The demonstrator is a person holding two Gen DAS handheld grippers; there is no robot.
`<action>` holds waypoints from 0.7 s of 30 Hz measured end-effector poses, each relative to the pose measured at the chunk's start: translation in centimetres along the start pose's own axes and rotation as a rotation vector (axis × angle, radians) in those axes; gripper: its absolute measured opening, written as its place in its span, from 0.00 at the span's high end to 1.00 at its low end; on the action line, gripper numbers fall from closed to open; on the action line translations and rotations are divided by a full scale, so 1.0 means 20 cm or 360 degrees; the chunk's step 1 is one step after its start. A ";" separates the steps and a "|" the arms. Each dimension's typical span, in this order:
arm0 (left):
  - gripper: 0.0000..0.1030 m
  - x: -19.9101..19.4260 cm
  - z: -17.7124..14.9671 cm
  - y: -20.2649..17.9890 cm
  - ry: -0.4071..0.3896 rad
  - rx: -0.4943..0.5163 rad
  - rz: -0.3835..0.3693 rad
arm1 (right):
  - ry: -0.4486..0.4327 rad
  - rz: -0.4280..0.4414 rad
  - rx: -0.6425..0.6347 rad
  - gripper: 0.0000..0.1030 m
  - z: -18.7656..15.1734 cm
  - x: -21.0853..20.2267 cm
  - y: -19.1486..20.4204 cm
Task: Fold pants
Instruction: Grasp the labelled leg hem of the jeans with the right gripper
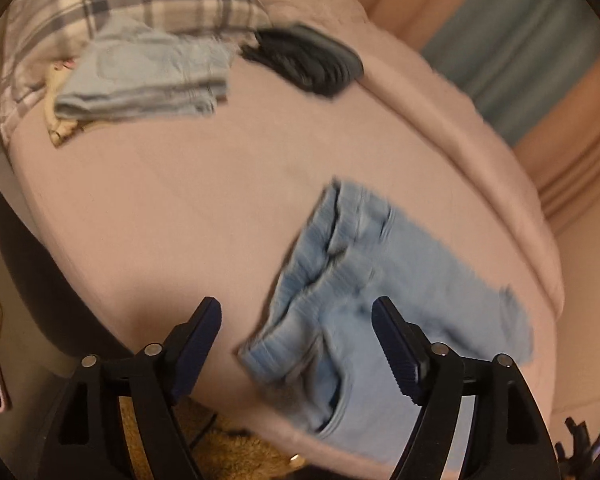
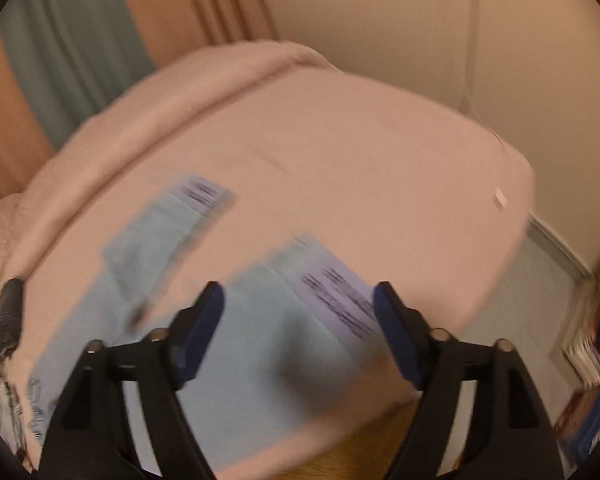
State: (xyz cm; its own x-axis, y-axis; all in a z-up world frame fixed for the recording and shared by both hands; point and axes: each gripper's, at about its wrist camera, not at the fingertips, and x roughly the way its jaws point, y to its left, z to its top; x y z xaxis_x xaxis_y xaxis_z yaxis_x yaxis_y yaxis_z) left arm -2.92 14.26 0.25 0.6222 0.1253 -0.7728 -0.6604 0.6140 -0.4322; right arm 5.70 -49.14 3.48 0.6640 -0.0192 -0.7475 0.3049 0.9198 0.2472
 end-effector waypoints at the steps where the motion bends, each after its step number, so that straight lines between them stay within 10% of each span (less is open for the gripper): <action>1: 0.20 -0.01 0.04 0.00 -0.0022 -0.0035 -0.0047 | -0.0008 0.0055 -0.0024 0.15 0.05 -0.01 0.06; 12: 0.19 0.20 0.01 -0.28 0.0083 0.0098 -0.0060 | 0.0387 0.0363 -0.0230 0.13 0.31 0.65 1.13; 18: 0.19 0.27 -0.04 -0.45 0.0135 0.0243 -0.0057 | 0.0552 0.0016 -0.0274 0.15 0.27 1.18 1.47; 21: 0.19 0.30 -0.05 -0.46 0.0173 0.0232 -0.0030 | 0.0581 -0.0278 -0.0439 0.34 0.22 1.41 1.54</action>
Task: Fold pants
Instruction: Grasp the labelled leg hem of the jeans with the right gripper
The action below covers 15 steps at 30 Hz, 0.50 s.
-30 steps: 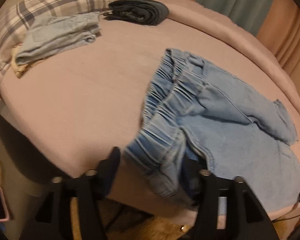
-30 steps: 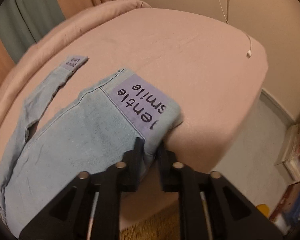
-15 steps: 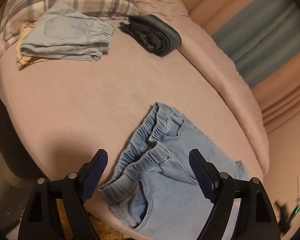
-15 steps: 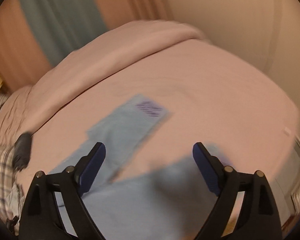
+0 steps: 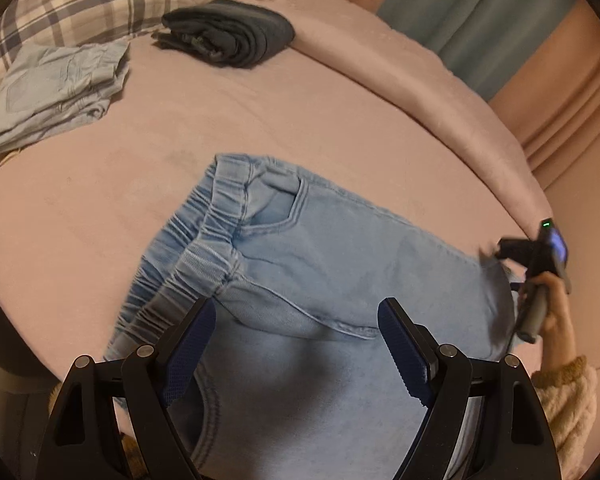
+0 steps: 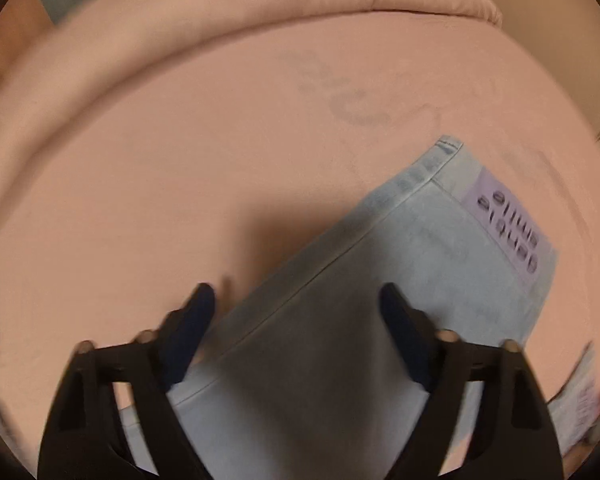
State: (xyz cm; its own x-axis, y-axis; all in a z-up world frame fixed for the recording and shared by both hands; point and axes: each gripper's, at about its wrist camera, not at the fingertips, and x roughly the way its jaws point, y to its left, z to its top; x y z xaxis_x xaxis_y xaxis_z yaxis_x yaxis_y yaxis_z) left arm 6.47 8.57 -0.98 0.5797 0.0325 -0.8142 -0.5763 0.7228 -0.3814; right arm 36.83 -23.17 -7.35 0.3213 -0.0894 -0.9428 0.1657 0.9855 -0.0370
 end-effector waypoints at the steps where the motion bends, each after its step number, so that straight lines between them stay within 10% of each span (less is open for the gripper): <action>1: 0.19 0.01 0.00 0.00 0.0012 -0.0007 -0.0005 | 0.0007 -0.0048 -0.0029 0.34 0.01 0.03 0.00; 2: 0.19 0.02 0.00 0.00 0.0018 -0.0011 -0.0005 | -0.0054 -0.0017 -0.0024 0.35 0.00 0.05 -0.01; 4: 0.19 0.02 0.00 0.00 0.0023 -0.0013 0.0005 | -0.0129 -0.0027 -0.0005 0.78 0.00 0.02 -0.06; 6: 0.19 0.03 -0.01 0.00 0.0027 -0.0016 0.0002 | -0.0129 0.0013 -0.0015 0.88 -0.01 0.00 -0.10; 15: 0.19 -0.02 0.00 0.05 0.0019 -0.0118 -0.0125 | -0.0584 0.0733 0.0199 0.91 -0.32 -0.63 -0.57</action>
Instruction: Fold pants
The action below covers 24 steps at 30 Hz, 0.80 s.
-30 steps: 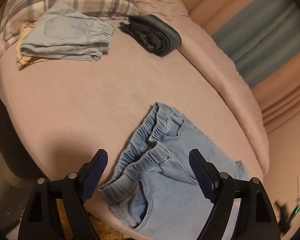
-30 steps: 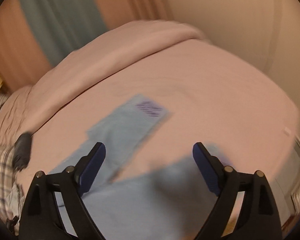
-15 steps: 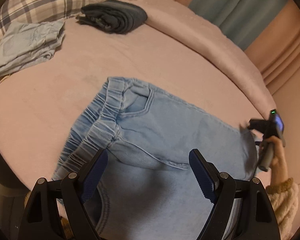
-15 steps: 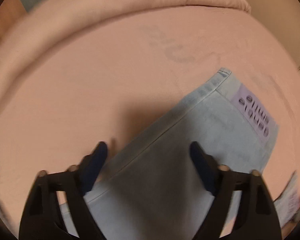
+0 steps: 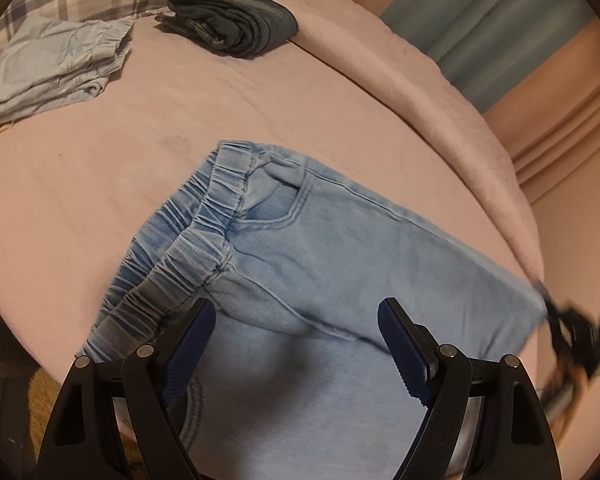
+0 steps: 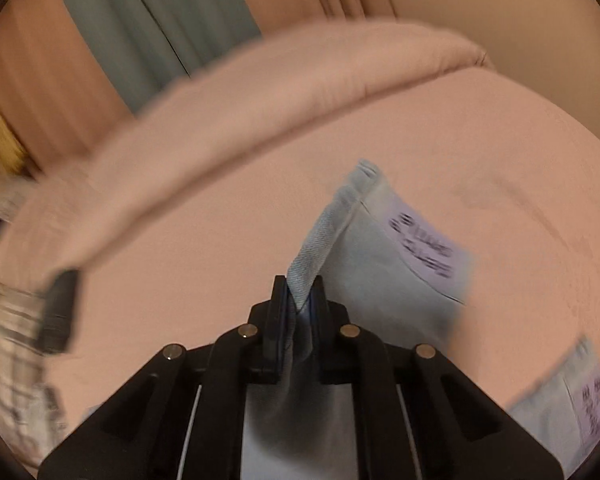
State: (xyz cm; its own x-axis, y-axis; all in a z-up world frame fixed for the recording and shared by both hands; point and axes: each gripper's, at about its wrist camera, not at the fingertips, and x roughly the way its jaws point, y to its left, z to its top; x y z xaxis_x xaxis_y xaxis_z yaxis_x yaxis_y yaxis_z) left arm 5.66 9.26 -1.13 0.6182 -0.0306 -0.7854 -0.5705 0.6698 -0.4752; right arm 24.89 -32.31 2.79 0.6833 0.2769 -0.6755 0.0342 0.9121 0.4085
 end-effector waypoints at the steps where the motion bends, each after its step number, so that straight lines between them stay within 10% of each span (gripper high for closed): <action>1: 0.19 0.00 0.00 0.01 0.0007 -0.0025 -0.0016 | -0.0058 0.0050 0.0029 0.91 -0.06 -0.13 -0.06; 5: 0.19 0.00 -0.02 0.01 0.0025 -0.0074 -0.0091 | -0.0111 0.0044 0.0120 0.91 -0.24 -0.28 -0.26; 11: 0.19 0.06 -0.02 -0.01 0.0095 -0.0099 -0.0132 | 0.0221 -0.0174 0.0203 0.90 -0.56 -0.14 -0.50; 24: 0.19 0.20 0.18 -0.11 0.0128 -0.0146 -0.0206 | 0.0250 -0.0136 0.0320 0.90 -0.64 -0.12 -0.59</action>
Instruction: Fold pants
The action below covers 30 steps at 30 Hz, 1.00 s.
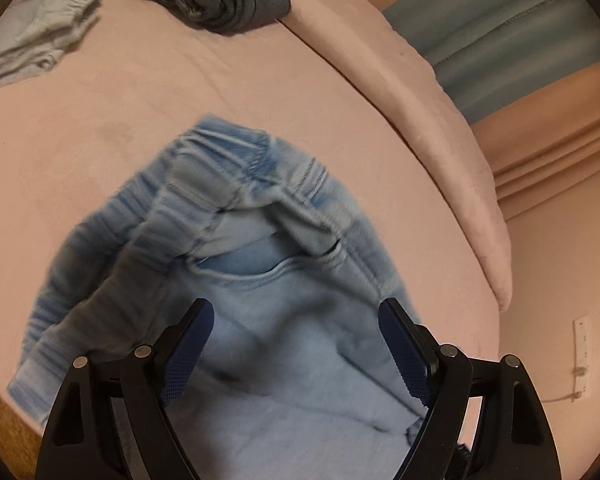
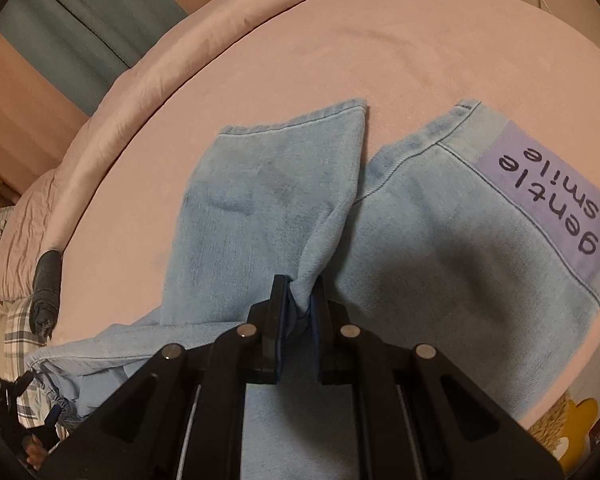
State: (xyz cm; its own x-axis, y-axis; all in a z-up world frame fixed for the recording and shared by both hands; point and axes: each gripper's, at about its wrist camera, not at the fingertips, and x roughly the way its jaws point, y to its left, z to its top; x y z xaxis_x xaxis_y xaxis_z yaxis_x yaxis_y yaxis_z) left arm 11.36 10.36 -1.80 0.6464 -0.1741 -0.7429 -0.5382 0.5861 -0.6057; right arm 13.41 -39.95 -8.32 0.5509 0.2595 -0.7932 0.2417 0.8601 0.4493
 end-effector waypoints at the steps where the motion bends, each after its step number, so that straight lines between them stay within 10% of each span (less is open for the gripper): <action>1: 0.19 0.03 0.02 -0.01 0.0031 -0.0015 -0.0016 | -0.0001 0.0000 -0.0004 0.90 0.00 0.01 0.01; 13: 0.22 0.16 0.14 -0.02 0.0107 -0.0221 -0.0163 | -0.0019 0.0000 -0.0024 0.91 -0.04 0.00 -0.02; 15: 0.76 0.21 0.14 -0.02 0.0128 -0.0180 -0.0093 | -0.0026 -0.0015 -0.0044 0.90 -0.04 0.00 -0.01; 16: 0.86 0.22 0.12 -0.01 0.0174 -0.0167 -0.0081 | -0.0027 -0.0017 -0.0051 0.89 -0.04 0.00 0.00; 23: 0.87 -0.32 -0.17 0.00 -0.0035 0.0116 -0.0305 | -0.0171 0.0170 -0.0121 0.90 0.01 -0.36 0.02; 30: 0.87 -0.32 -0.51 0.32 0.0251 0.0103 -0.0171 | -0.0071 0.0166 -0.0091 0.85 -0.15 -0.51 -0.17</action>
State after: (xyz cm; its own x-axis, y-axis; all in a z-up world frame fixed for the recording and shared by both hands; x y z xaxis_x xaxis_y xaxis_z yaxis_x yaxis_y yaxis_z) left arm -1.77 7.14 -3.90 0.6028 -0.3574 -0.7134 -0.4314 0.6061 -0.6682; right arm 4.54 -44.30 -2.97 0.6060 0.3300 -0.7238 0.1359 0.8536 0.5029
